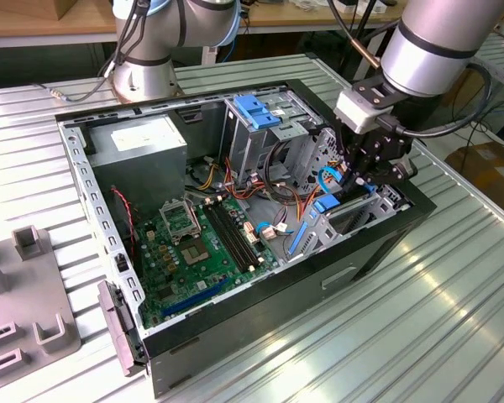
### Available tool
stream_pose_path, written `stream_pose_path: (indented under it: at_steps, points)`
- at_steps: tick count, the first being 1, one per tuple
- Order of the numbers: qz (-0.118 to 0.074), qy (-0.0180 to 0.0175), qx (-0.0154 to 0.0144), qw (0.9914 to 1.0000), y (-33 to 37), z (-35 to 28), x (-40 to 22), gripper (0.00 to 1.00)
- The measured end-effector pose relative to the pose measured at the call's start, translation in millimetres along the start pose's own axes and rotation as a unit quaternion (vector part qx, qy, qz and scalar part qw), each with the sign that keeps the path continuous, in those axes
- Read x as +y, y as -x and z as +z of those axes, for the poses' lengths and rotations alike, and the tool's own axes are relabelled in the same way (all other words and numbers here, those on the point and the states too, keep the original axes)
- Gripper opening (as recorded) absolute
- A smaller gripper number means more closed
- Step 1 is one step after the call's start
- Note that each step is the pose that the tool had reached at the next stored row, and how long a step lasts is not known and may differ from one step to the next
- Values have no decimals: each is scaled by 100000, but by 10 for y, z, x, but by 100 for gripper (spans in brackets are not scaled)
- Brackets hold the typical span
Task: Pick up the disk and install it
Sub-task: 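Insert the second disk wire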
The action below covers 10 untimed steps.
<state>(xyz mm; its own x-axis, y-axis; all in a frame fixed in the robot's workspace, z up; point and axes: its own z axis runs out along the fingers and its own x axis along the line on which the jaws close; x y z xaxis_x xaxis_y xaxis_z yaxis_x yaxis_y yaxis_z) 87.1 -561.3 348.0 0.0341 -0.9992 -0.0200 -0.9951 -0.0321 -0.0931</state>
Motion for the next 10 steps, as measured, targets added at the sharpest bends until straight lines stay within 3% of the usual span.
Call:
stream_pose_path:
  at_steps: [2, 4, 10]
  points:
    - [42, -17, -472, 99999, 0, -1, 0, 16]
    - [66, -24, -696, 99998, -4, 1, 0, 16]
    - [66, -25, -708, 99997, -29, 2, 1, 16]
